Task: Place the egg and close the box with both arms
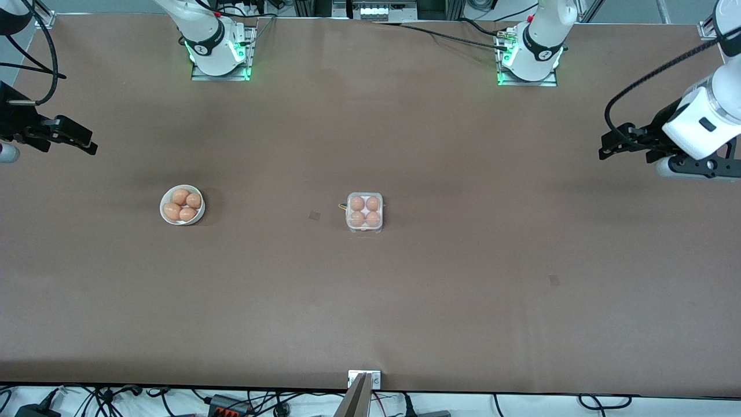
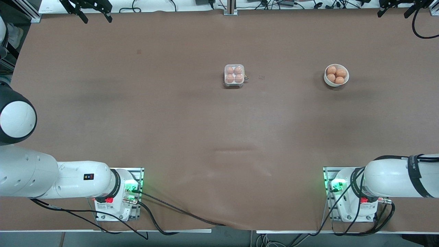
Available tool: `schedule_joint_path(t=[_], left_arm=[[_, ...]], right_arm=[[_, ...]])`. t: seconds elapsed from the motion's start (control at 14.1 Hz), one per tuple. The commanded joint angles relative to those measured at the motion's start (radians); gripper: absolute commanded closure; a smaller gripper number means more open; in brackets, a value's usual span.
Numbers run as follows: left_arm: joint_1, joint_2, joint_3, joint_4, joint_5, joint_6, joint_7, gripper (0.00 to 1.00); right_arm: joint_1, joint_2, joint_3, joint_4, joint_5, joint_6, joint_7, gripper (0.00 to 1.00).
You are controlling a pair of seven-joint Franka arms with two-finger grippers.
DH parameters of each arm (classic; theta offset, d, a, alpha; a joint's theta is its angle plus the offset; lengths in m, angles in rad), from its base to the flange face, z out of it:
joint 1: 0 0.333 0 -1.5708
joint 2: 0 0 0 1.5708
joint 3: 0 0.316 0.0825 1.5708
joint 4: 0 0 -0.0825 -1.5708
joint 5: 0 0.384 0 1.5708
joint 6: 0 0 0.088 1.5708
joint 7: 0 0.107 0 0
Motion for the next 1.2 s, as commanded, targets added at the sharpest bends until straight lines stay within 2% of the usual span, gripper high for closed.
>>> schedule_joint_path(t=[0.0,0.21,1.13], left_arm=[[-0.002,-0.023,-0.007,-0.009,0.021,0.023,-0.003,0.00],[-0.003,-0.023,-0.007,-0.008,0.021,0.020,-0.153,0.00],[-0.011,-0.017,-0.007,0.006,0.048,-0.032,-0.158,0.00]], right_arm=[[-0.009,-0.009,0.007,0.000,0.000,0.000,-0.001,0.00],[-0.008,-0.009,0.007,0.006,0.001,-0.006,-0.007,0.00],[-0.002,-0.015,0.013,0.006,-0.013,-0.055,-0.004,0.00]])
